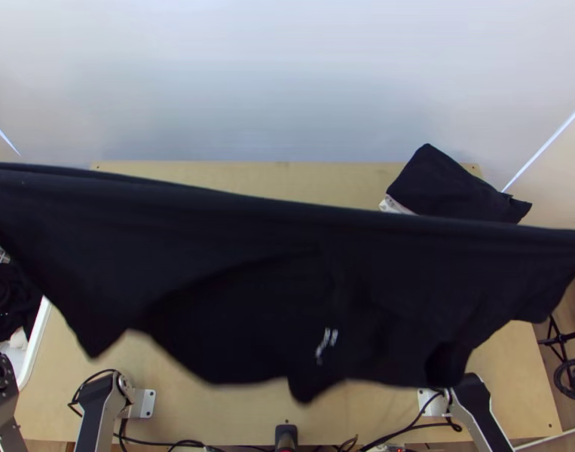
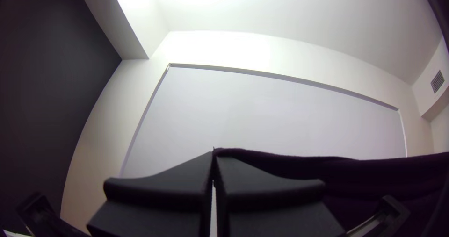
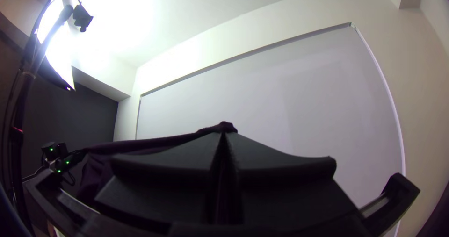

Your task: Fold the t-shirt

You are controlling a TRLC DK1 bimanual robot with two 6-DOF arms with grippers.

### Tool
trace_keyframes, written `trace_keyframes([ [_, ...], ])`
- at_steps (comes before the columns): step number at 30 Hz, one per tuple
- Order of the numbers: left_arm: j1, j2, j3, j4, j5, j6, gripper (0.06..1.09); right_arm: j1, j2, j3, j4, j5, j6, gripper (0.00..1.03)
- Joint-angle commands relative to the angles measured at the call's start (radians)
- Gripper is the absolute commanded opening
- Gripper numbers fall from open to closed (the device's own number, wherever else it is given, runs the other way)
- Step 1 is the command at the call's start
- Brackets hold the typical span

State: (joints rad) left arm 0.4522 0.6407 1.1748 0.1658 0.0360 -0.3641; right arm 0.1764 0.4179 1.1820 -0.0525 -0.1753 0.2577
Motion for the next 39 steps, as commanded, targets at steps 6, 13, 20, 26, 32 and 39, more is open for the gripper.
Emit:
trace_keyframes([
  [6, -0.06, 0.017, -0.224, -0.298, 0.038, -0.001, 0.09, -0.002, 0.2, -0.127, -0.053, 0.014, 0.15, 0.03],
  [13, -0.159, 0.191, -0.509, -0.219, 0.035, -0.022, 0.09, 0.006, 0.538, -0.34, 0.042, 0.066, 0.304, 0.03],
  [20, -0.188, 0.574, -0.282, -0.276, 0.035, -0.065, 0.09, -0.008, 0.888, -0.122, 0.0, 0.066, 0.301, 0.03],
  [26, -0.233, 0.893, 0.144, -0.554, 0.028, -0.079, 0.09, -0.032, 1.208, 0.334, -0.296, 0.065, 0.301, 0.03],
  [32, -0.247, 1.145, 0.539, -0.723, 0.028, -0.084, 0.09, -0.048, 1.395, 0.625, -0.405, 0.065, 0.325, 0.03],
  [39, -0.254, 1.429, 1.129, -1.072, 0.028, -0.084, 0.09, -0.072, 1.55, 0.964, -0.587, 0.065, 0.354, 0.03],
])
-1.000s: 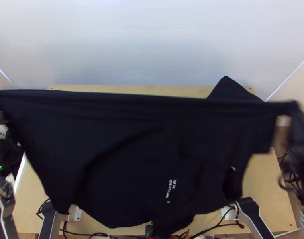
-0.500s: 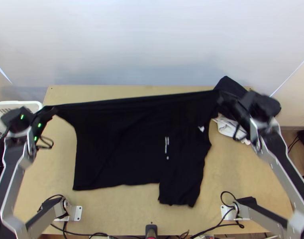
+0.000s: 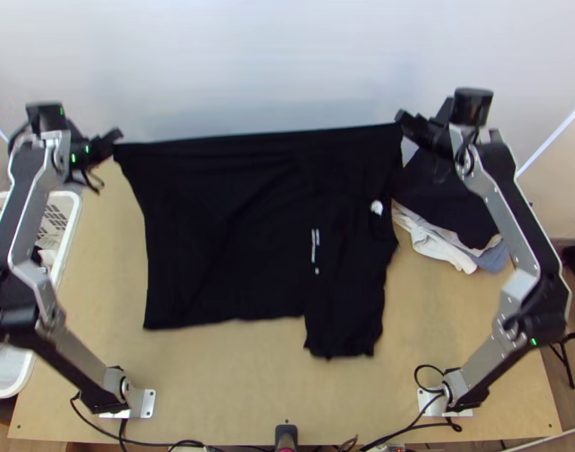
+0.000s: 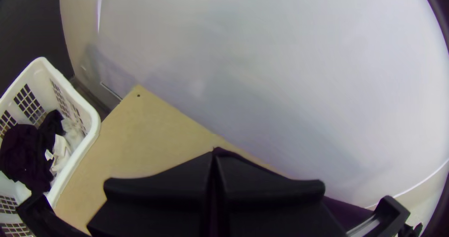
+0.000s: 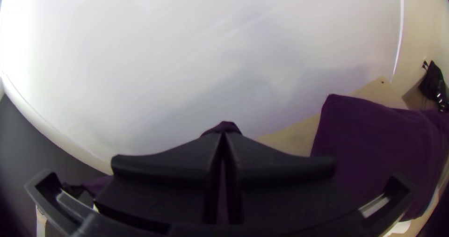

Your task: Fold the t-shirt

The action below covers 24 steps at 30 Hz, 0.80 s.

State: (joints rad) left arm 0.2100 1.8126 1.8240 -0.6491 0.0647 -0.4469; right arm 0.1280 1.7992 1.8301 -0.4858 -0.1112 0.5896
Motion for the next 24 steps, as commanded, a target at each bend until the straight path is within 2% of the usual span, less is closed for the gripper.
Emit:
trace_keyframes([
  [1, -0.012, 0.249, 0.482, -0.25, 0.0, 0.001, 0.09, -0.03, 0.177, 0.345, -0.162, 0.001, 0.021, 0.03],
  [5, -0.029, 0.159, 0.448, -0.254, 0.0, 0.042, 0.09, -0.031, 0.124, 0.403, -0.155, 0.001, -0.065, 0.03],
  [9, -0.018, -0.087, 0.297, -0.136, 0.0, -0.035, 0.09, -0.028, -0.075, 0.368, -0.126, -0.001, -0.079, 0.03],
  [15, 0.025, -0.549, 0.074, 0.058, 0.0, -0.088, 0.09, 0.002, -0.584, 0.12, 0.027, -0.002, -0.089, 0.03],
  [21, 0.092, -0.954, -0.114, 0.155, -0.003, -0.108, 0.09, 0.05, -1.089, -0.161, 0.112, -0.005, -0.089, 0.03],
  [24, 0.131, -1.095, -0.184, 0.172, -0.005, -0.098, 0.09, 0.053, -1.252, -0.236, 0.127, -0.005, -0.086, 0.03],
])
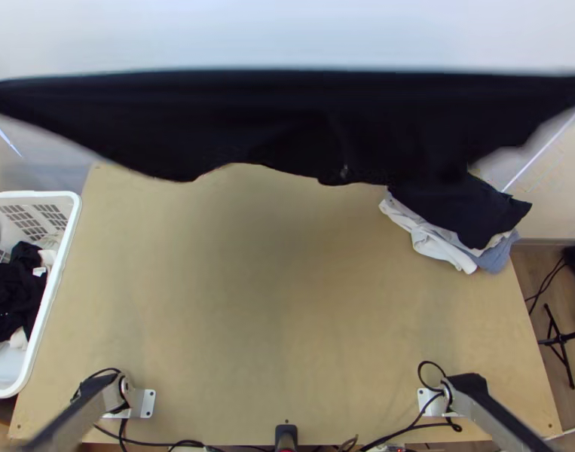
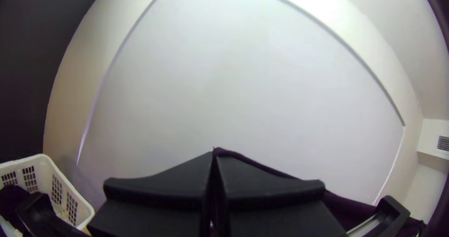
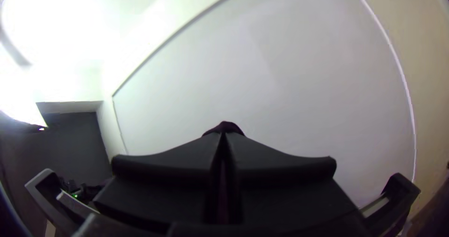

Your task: Fold the t-shirt

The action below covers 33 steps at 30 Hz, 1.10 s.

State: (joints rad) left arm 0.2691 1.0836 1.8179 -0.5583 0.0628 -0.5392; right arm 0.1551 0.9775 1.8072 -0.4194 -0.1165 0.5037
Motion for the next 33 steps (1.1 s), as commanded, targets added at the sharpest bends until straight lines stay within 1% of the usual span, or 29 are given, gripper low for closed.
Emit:
trace_keyframes([
  [1, 0.081, -0.398, -0.187, 0.081, -0.006, -0.004, 0.09, 0.029, -0.459, -0.221, 0.057, 0.0, 0.006, 0.03],
  [5, 0.093, -0.472, -0.235, 0.072, -0.011, 0.019, 0.09, 0.069, -0.474, -0.167, -0.045, 0.001, 0.045, 0.03],
  [10, 0.093, -0.488, -0.266, 0.047, -0.009, 0.021, 0.09, 0.08, -0.447, -0.169, -0.058, 0.0, 0.056, 0.03],
  [13, 0.082, -0.482, -0.298, -0.011, -0.008, 0.019, 0.09, 0.101, -0.401, -0.207, -0.104, 0.0, 0.059, 0.03],
  [15, 0.056, -0.475, -0.328, -0.098, 0.003, 0.019, 0.09, 0.127, -0.376, -0.27, -0.165, 0.0, 0.067, 0.03],
  [17, 0.022, -0.475, -0.393, -0.196, 0.015, 0.021, 0.09, 0.153, -0.375, -0.378, -0.202, 0.0, 0.095, 0.03],
  [18, -0.001, -0.47, -0.436, -0.255, 0.025, 0.019, 0.09, 0.159, -0.382, -0.45, -0.205, -0.002, 0.102, 0.03],
  [20, -0.025, -0.47, -0.588, -0.29, 0.048, 0.027, 0.09, 0.169, -0.395, -0.603, -0.199, -0.009, 0.122, 0.03],
  [21, -0.036, -0.462, -0.677, -0.282, 0.055, 0.058, 0.09, 0.173, -0.392, -0.681, -0.182, -0.018, 0.134, 0.03],
  [22, -0.039, -0.45, -0.756, -0.255, 0.061, 0.061, 0.09, 0.173, -0.387, -0.766, -0.148, -0.032, 0.134, 0.03],
  [23, -0.045, -0.422, -0.836, -0.224, 0.077, 0.076, 0.09, 0.173, -0.378, -0.849, -0.093, -0.04, 0.134, 0.03],
  [24, -0.054, -0.384, -0.907, -0.173, 0.078, 0.113, 0.09, 0.173, -0.362, -0.919, -0.038, -0.04, 0.136, 0.03],
  [27, -0.093, -0.212, -1.039, -0.005, 0.083, 0.147, 0.09, 0.166, -0.249, -1.03, 0.099, -0.045, 0.137, 0.03],
  [30, -0.11, -0.021, -1.036, 0.132, 0.072, 0.148, 0.09, 0.149, -0.072, -1.03, 0.166, -0.057, 0.134, 0.03],
  [33, -0.117, 0.167, -0.962, 0.193, 0.071, 0.148, 0.09, 0.11, 0.125, -0.973, 0.179, -0.092, 0.137, 0.03],
])
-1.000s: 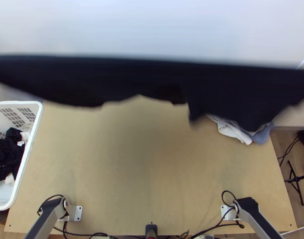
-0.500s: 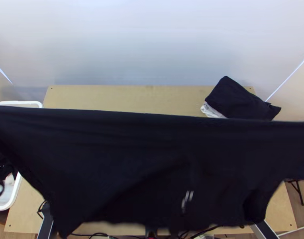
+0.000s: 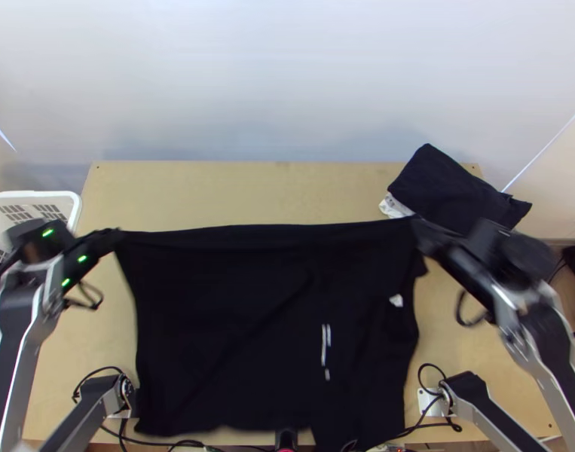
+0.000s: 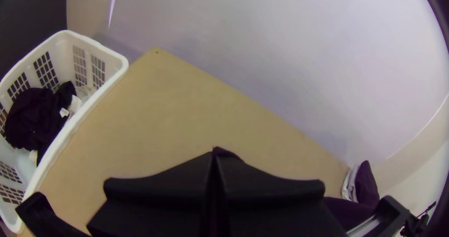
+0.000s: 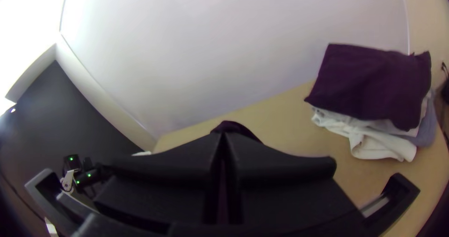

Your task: Fold the t-shirt

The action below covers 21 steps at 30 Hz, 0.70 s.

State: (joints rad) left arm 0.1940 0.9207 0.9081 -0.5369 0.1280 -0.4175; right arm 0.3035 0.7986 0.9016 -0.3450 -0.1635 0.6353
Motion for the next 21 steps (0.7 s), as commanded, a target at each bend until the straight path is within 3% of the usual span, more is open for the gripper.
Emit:
trace_keyframes([
  [1, -0.045, 0.397, -0.021, 0.181, 0.002, 0.029, 0.09, -0.05, 0.37, -0.038, 0.092, -0.051, 0.006, 0.03],
  [12, -0.033, 0.934, 0.385, 0.095, -0.011, 0.08, 0.09, -0.187, 0.915, 0.362, -0.106, -0.064, -0.049, 0.03],
  [21, -0.015, 1.196, 0.687, 0.018, -0.021, 0.082, 0.09, -0.187, 1.14, 0.571, -0.121, -0.053, -0.071, 0.03],
])
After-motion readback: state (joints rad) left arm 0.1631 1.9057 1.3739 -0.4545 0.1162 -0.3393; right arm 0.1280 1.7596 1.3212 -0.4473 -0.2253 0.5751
